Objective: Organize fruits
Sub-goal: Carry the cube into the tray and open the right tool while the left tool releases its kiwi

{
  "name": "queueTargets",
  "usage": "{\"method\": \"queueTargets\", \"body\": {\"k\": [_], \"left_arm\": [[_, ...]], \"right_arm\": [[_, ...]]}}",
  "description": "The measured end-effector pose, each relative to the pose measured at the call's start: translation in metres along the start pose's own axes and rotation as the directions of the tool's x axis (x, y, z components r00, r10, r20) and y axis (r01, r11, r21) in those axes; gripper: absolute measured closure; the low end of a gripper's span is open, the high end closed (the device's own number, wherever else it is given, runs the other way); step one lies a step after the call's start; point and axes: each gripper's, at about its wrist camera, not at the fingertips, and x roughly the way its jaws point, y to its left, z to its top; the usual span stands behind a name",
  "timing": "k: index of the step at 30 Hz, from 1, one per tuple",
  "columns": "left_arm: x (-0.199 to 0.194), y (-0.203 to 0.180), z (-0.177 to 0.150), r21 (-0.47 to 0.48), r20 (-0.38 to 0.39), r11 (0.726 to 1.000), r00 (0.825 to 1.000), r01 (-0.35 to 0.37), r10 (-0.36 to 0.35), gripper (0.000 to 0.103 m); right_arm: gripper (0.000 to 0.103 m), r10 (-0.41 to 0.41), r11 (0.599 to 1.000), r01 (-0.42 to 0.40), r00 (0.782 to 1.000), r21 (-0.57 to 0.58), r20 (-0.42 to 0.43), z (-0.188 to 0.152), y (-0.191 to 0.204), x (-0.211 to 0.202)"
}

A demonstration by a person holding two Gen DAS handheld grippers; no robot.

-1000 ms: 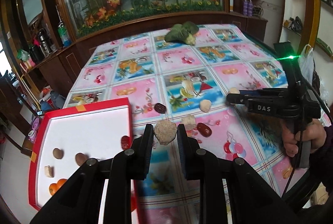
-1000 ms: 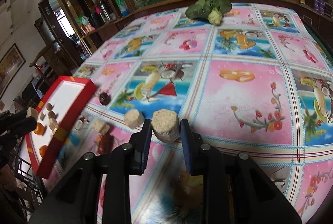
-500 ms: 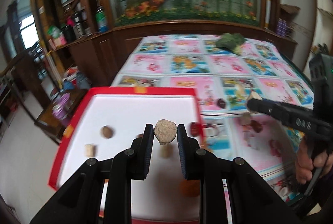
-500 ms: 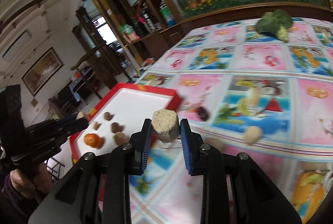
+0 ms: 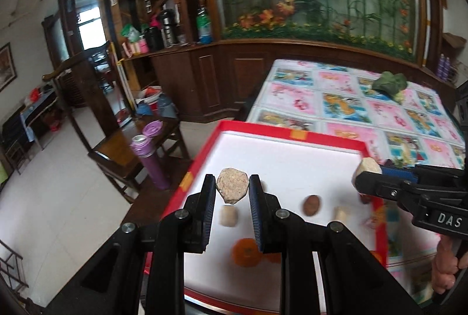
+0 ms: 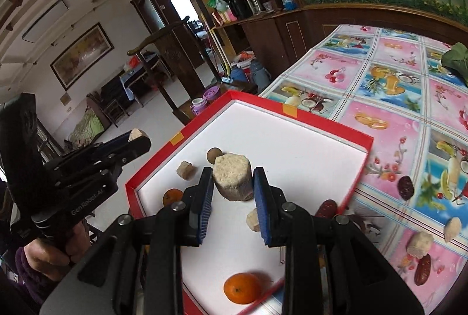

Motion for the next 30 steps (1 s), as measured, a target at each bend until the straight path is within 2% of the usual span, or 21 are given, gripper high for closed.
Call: {"method": "queueTargets", "body": {"k": [3,11,20,23,30], "left_arm": [[0.011,0.007,-0.002,-0.003,-0.015,1.0,1.0,-0.027,0.027,0.081],[0.035,-0.002,-0.01,0.006,-0.068,1.0,0.998,-0.003,0.004,0.081],[0.05,-0.017,-0.011,0.046,-0.097,0.999,0.995,0.006,-0.002,0.081],[0.059,-0.021,-0.014,0.054,-0.13,0.999,0.991,0.006,0.001,0.081],[0.074,-0.028,-0.022,0.06,-0.198,0.998,0.98,0.028,-0.016,0.081]], "right_arm": [[0.073,-0.016,1.0,0.016,0.999,-0.006,-0.034,-0.001,0.004,0.012],[0.073,-0.055,0.998,0.053,0.991,-0.013,-0.121,-0.008,0.008,0.033],[0.073,-0.077,0.997,0.079,0.987,0.014,-0.142,-0.013,-0.003,0.044],[0.073,-0.1,0.995,0.103,0.98,0.01,-0.172,-0.014,-0.008,0.051],[0.073,-0.122,0.992,0.122,0.977,-0.01,-0.174,-0.015,-0.008,0.053]]}}
